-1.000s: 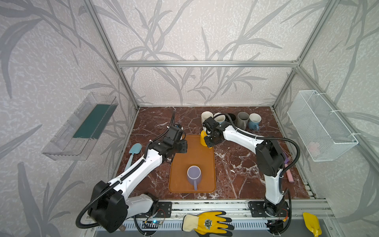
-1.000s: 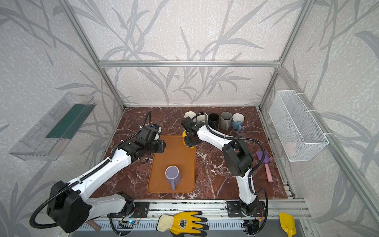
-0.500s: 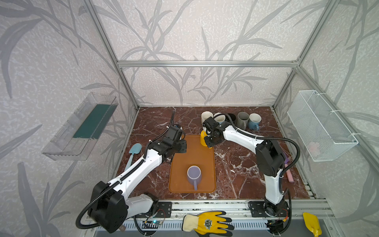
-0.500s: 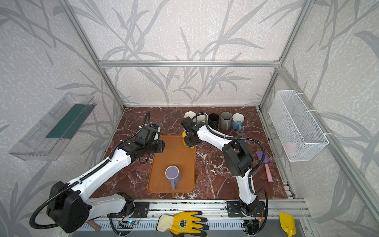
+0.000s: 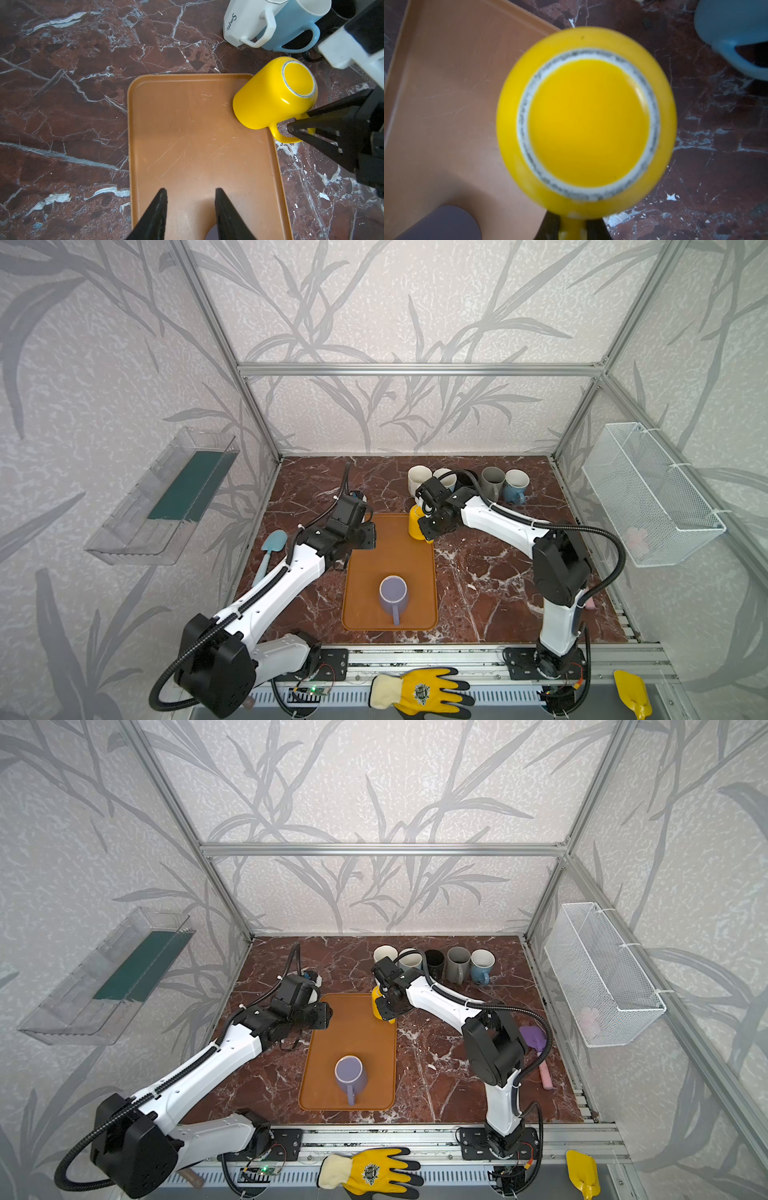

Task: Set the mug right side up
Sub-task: 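Close the right gripper on the yellow mug at its handle side, then lift the yellow mug with the right gripper and rotate it toward the left gripper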

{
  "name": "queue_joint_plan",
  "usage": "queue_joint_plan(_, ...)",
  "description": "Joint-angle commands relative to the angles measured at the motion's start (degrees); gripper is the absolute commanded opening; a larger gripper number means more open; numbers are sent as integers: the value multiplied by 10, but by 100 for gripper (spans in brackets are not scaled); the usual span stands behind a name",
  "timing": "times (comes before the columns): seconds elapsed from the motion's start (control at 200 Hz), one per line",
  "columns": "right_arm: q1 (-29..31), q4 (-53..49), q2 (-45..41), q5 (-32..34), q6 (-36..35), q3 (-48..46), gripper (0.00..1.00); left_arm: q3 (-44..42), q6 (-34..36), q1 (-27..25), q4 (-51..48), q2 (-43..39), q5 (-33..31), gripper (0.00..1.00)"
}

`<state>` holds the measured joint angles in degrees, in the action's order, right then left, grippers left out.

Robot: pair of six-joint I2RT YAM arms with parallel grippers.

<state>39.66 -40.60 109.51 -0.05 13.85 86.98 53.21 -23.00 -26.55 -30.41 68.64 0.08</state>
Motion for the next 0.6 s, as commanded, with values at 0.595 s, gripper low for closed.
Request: queue_joint_plan(0.595, -3, 126, -140, -102, -31, -74, 0, 7, -13, 29, 29, -23, 89, 40)
